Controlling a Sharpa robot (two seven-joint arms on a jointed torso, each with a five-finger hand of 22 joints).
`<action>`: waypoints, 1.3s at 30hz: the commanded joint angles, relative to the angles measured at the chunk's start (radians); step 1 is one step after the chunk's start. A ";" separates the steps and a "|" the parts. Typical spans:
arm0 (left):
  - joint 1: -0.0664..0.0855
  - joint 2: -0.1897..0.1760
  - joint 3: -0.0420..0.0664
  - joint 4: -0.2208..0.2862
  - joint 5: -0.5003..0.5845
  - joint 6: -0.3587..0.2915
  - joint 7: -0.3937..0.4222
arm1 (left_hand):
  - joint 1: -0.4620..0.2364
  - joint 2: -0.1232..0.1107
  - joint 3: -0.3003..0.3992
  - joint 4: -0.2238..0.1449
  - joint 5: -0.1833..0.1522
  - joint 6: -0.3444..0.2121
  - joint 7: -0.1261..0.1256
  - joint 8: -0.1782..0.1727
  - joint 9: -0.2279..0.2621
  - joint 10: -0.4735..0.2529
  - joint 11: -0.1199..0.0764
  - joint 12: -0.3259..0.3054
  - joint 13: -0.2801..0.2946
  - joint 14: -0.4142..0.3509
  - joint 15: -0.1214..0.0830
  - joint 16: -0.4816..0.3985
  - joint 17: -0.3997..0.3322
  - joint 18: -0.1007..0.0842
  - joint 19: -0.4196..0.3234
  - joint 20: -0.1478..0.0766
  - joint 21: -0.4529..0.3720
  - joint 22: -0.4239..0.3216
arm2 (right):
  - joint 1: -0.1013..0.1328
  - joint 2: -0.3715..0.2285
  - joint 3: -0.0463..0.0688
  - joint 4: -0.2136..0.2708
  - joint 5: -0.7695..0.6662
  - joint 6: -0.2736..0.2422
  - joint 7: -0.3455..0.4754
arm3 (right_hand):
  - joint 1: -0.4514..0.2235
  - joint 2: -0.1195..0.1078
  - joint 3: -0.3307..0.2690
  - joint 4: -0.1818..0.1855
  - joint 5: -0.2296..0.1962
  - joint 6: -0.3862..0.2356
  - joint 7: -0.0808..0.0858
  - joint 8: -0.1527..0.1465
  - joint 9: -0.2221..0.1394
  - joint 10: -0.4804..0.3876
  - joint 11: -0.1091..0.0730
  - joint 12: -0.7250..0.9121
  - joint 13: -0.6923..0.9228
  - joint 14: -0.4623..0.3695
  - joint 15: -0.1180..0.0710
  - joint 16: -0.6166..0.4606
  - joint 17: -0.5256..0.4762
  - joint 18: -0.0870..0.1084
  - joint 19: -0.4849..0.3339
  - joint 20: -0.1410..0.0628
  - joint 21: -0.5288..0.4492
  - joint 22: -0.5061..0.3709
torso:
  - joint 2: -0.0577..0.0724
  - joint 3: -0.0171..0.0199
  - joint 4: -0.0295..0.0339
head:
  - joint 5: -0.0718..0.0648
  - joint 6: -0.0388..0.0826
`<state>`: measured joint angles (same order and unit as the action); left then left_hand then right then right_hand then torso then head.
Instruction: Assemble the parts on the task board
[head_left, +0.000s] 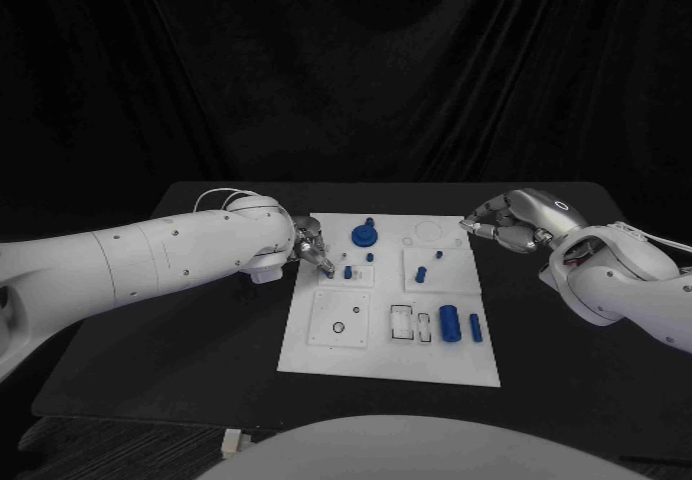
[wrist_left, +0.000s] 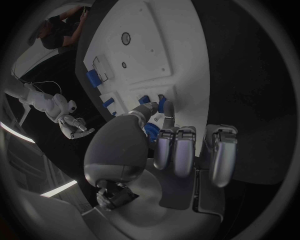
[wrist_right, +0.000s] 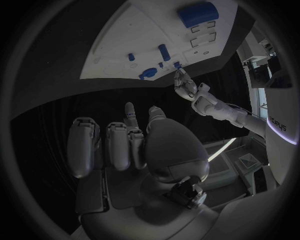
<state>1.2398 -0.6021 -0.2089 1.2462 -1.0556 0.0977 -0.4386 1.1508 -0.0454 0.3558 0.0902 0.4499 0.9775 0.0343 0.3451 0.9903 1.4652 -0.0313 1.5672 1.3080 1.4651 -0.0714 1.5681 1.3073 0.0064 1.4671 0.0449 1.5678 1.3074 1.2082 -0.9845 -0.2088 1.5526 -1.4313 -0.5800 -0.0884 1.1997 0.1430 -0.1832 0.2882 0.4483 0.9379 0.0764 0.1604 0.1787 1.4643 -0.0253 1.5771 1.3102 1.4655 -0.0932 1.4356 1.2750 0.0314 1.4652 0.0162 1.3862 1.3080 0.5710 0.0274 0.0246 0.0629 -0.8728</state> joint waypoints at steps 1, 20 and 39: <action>-0.012 0.004 -0.004 -0.001 0.003 -0.004 0.011 | -0.001 0.011 0.009 0.000 0.006 0.006 -0.004 -0.002 -0.002 0.106 -0.005 0.004 0.263 0.106 -0.006 0.003 0.263 -0.006 0.103 -0.008 0.002 0.263 | -0.002 -0.001 0.001 0.001 -0.002 0.001 -0.003 | 0.006 0.000 -0.004 -0.002 0.004 0.003 0.002 -0.005 -0.001 0.107 0.007 -0.006 0.261 0.055 0.008 -0.004 -0.002 0.015 0.043 0.008 -0.006 0.201 | 0.000 -0.0001 -0.0004 | -0.003 0.000; -0.018 0.008 -0.004 -0.002 0.003 -0.001 0.016 | 0.000 0.012 0.018 -0.005 0.006 0.006 -0.004 -0.002 0.000 0.106 -0.005 0.004 0.263 0.106 -0.006 0.003 0.263 -0.006 0.103 -0.009 0.002 0.263 | -0.004 0.000 0.001 -0.001 -0.002 0.002 -0.003 | 0.008 0.000 -0.003 -0.003 0.004 0.004 0.002 -0.005 -0.001 0.107 0.008 -0.006 0.261 0.055 0.009 -0.004 -0.003 0.015 0.043 0.008 -0.006 0.201 | 0.000 -0.0002 -0.0006 | -0.004 0.000; -0.021 0.008 -0.004 0.005 0.003 0.023 -0.001 | -0.002 0.012 0.020 -0.004 0.005 0.008 -0.003 -0.001 0.001 0.106 -0.005 0.004 0.263 0.106 -0.006 0.003 0.263 -0.006 0.102 -0.009 0.001 0.263 | -0.005 0.001 0.001 -0.003 -0.002 0.006 -0.006 | 0.011 0.001 -0.003 -0.003 0.005 0.005 0.002 -0.005 -0.001 0.107 0.009 -0.006 0.261 0.054 0.009 -0.005 -0.004 0.015 0.042 0.009 -0.008 0.200 | 0.000 0.0002 -0.0005 | -0.004 0.000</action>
<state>1.2293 -0.5964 -0.2076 1.2467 -1.0556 0.0869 -0.4290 1.1490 -0.0392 0.3717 0.0855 0.4539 0.9827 0.0355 0.3484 0.9902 1.4650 -0.0315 1.5672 1.3077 1.4651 -0.0714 1.5681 1.3073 0.0063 1.4671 0.0450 1.5678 1.3073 1.2054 -0.9834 -0.2088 1.5503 -1.4311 -0.5778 -0.0885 1.2003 0.1419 -0.1832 0.2883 0.4483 0.9379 0.0764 0.1604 0.1789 1.4648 -0.0247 1.5753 1.3102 1.4642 -0.0918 1.4364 1.2718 0.0313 1.4651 0.0162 1.3821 1.3075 0.5708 0.0274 0.0241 0.0583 -0.8728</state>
